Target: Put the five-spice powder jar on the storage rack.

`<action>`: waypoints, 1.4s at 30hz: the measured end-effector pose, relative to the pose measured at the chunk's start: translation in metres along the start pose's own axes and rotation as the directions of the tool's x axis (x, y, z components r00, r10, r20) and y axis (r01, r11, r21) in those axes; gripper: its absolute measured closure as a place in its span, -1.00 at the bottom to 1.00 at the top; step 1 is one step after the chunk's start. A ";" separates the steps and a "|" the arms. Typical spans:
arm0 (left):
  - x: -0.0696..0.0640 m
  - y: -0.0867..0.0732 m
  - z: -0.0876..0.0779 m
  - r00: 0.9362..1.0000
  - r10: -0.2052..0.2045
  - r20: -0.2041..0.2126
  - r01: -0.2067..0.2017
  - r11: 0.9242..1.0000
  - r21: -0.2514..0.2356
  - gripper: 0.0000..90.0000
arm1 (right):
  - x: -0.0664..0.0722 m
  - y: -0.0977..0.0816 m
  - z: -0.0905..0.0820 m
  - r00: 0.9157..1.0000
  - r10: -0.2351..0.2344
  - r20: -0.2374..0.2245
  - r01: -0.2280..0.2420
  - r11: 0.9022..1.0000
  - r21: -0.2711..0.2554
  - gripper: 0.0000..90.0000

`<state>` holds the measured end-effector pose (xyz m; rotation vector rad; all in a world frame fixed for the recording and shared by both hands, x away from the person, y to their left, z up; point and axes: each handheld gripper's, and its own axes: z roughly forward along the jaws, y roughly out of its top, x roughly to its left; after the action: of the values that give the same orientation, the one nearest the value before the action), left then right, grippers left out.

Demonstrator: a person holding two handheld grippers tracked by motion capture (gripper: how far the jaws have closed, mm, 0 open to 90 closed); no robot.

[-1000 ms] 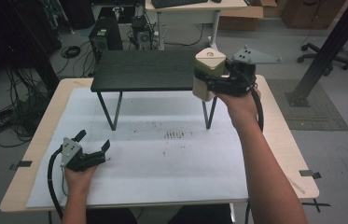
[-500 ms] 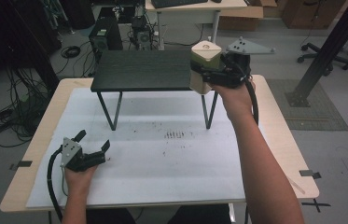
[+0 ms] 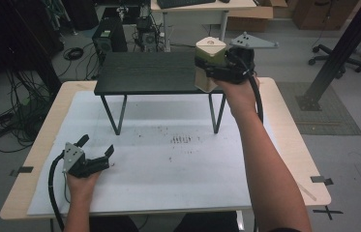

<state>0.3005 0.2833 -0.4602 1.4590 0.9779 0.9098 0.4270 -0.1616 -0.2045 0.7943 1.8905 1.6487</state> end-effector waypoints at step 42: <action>0.000 0.000 0.001 1.000 0.003 0.004 -0.003 1.000 0.000 -0.99 | -0.009 -0.006 0.043 1.000 0.020 -0.008 -0.020 0.999 0.035 -0.34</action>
<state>0.3013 0.2833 -0.4603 1.4617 0.9732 0.9086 0.4628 -0.1385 -0.2166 0.8245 1.9279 1.6375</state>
